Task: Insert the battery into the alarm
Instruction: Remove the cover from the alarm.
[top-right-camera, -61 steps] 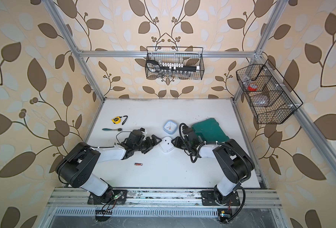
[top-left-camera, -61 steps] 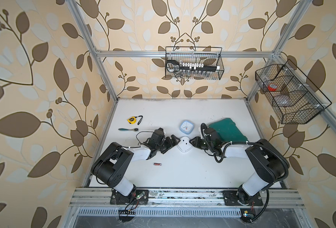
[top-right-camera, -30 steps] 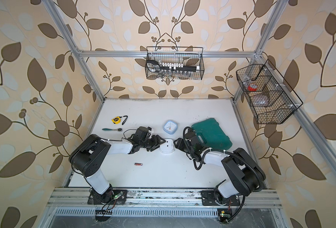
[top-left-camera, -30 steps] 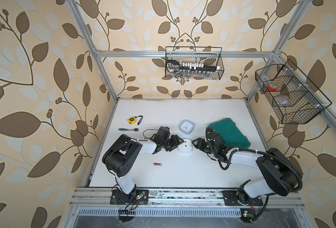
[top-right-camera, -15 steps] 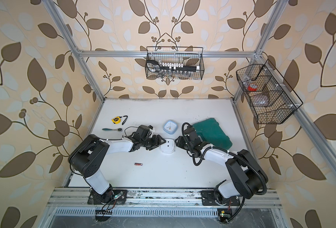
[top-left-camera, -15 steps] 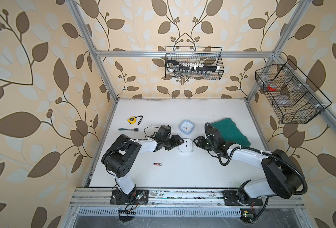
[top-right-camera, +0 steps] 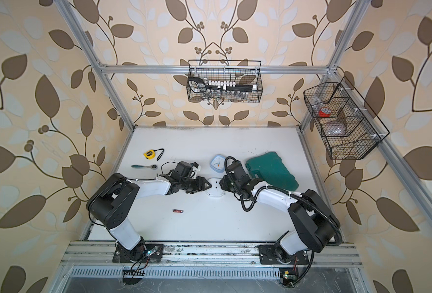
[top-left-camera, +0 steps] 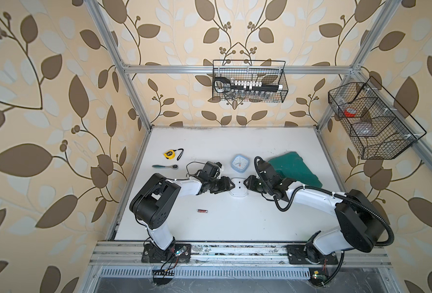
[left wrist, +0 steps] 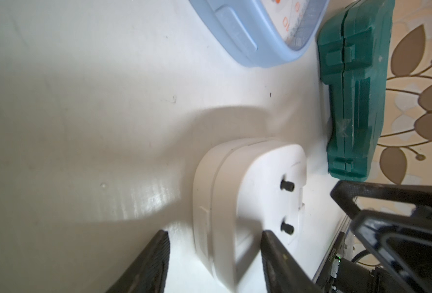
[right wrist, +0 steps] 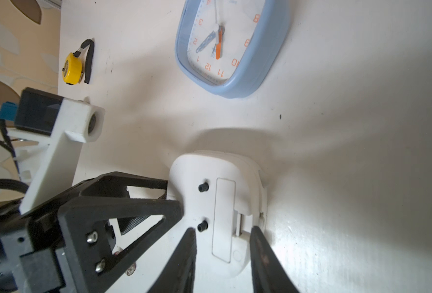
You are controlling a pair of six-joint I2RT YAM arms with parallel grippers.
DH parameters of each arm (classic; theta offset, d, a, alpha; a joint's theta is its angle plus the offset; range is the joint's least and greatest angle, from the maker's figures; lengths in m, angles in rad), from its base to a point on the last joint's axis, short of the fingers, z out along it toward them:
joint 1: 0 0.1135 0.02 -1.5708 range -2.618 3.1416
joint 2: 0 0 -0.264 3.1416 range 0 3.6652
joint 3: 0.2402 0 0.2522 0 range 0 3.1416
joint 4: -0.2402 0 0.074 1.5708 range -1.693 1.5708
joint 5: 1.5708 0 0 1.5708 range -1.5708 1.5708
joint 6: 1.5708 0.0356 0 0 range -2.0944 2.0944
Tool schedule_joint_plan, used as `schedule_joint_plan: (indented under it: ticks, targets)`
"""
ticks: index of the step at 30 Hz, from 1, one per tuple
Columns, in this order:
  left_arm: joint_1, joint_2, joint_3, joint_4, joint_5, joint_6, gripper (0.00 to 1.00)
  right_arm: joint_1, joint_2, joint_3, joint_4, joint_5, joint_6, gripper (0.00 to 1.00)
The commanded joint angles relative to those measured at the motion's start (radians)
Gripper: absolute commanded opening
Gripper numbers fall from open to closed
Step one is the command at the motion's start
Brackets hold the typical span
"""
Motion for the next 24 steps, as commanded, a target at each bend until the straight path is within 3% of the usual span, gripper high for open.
schedule_joint_plan:
  ticks: [1,24]
  targets:
    - [-0.006,0.021,0.007,-0.037,0.027,0.020,0.55,0.013,0.021,0.031,-0.044,0.037,0.015,0.34]
    - [-0.006,0.036,-0.003,-0.009,0.049,0.003,0.51,0.016,0.110,0.057,-0.020,0.008,0.034,0.21]
